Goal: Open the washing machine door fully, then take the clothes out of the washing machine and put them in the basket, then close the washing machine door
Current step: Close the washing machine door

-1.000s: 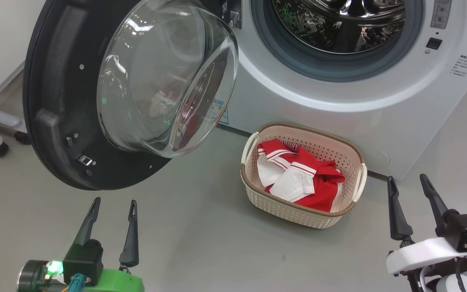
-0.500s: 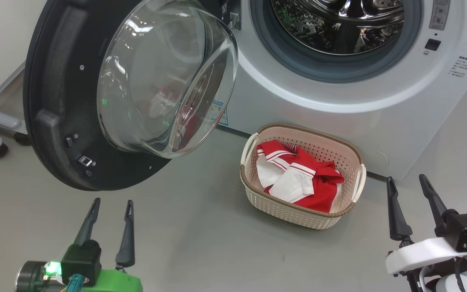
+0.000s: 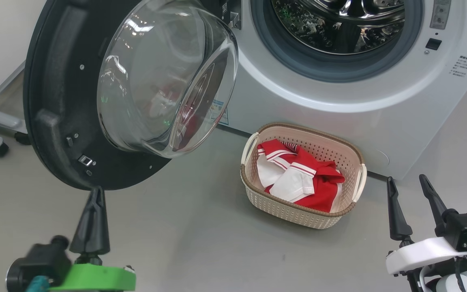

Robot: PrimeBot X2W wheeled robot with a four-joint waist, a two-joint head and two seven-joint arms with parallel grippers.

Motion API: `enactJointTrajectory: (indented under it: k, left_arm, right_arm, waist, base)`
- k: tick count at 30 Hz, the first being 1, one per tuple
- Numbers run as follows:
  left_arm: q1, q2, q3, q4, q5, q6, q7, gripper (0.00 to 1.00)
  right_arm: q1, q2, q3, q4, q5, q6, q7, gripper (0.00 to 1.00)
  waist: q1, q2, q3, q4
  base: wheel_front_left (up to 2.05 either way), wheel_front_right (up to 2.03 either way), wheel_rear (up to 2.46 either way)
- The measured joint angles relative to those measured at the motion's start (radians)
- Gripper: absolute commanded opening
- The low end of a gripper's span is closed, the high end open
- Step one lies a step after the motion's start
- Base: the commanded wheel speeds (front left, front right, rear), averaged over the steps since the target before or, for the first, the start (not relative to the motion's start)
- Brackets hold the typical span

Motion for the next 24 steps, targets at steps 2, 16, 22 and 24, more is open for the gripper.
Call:
enactJointTrajectory:
  k: [2,16,22,24]
  left_arm:
    - [0.0,-0.015,0.02,-0.034,-0.103,-0.027,-0.008,0.0]
    - [-0.036,-0.026,0.242,-0.212,-0.829,-0.183,-0.012,0.0]
    - [-0.104,-0.022,0.357,-0.208,-0.998,-0.183,0.05,0.0]
    - [-0.132,-0.014,0.392,-0.19,-1.07,-0.182,0.079,0.0]
  right_arm:
    - [0.0,0.0,0.0,-0.002,0.0,0.0,0.0,1.0]
    - [0.0,-0.005,-0.005,-0.019,0.0,-0.001,0.004,1.0]
    - [0.0,-0.005,-0.005,-0.025,0.0,-0.002,0.004,1.0]
    - [0.0,-0.005,-0.005,-0.026,0.0,-0.002,0.004,1.0]
  waist:
    - [0.0,0.0,0.001,0.001]
    - [-0.0001,0.0,0.018,0.001]
    - [0.0,0.0,0.023,-0.004]
    - [0.0,0.0,0.025,-0.007]
  base:
    - [0.0,0.0,0.0]
    - [0.0,0.0,0.0]
    - [0.0,0.0,0.0]
    - [0.0,0.0,0.0]
